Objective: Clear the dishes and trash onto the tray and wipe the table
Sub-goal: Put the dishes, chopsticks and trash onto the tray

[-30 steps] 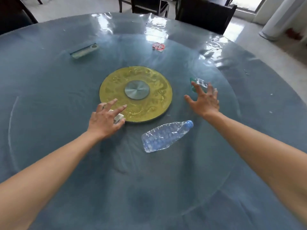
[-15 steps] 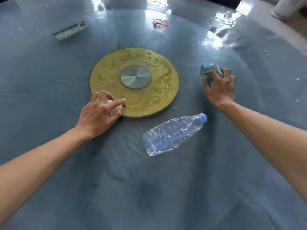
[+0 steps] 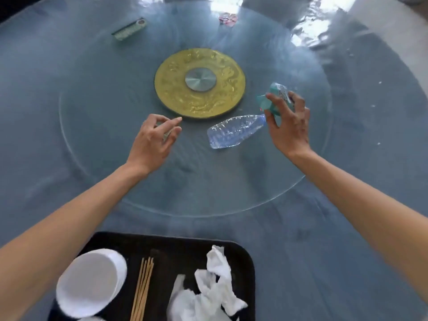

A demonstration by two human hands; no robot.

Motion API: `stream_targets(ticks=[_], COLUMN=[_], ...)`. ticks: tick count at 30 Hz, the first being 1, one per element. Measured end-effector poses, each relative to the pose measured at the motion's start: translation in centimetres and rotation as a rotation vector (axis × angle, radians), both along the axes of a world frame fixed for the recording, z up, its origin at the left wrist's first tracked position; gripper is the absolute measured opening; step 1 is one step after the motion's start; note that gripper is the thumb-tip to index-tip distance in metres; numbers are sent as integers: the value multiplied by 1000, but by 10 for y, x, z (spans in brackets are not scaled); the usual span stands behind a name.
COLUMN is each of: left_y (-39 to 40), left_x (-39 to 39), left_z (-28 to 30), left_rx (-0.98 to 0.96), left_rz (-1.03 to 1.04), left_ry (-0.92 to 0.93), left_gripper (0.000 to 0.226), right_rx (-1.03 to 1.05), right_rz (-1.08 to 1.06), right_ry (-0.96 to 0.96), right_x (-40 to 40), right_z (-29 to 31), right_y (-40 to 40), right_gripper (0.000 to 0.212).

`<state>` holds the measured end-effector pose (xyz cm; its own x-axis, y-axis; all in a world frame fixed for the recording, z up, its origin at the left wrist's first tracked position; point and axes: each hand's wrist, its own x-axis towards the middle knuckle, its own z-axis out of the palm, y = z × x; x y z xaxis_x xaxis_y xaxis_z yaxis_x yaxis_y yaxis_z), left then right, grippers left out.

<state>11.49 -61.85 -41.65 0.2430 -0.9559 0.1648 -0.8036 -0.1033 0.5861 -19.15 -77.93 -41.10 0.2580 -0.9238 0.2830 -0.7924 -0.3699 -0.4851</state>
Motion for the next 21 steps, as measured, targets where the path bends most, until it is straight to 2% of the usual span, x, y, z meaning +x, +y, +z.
stream_targets(ticks=[4, 9, 15, 17, 21], left_y=[83, 169, 253, 275, 306], left_x=[-37, -65, -90, -95, -105], left_z=[16, 18, 1, -9, -29], left_rx=[-39, 2, 107, 134, 205], left_rz=[-41, -64, -25, 22, 85], left_ry=[76, 98, 156, 158, 136], left_gripper=[53, 60, 55, 52, 51], right_rx=[23, 41, 92, 127, 205], right_rz=[79, 95, 171, 233, 337], right_ry=[-62, -70, -91, -66, 124], right_x=[-23, -42, -30, -17, 9], right_z=[14, 18, 12, 4, -25], right_y=[107, 222, 341, 370, 407], right_gripper=[43, 45, 53, 56, 63])
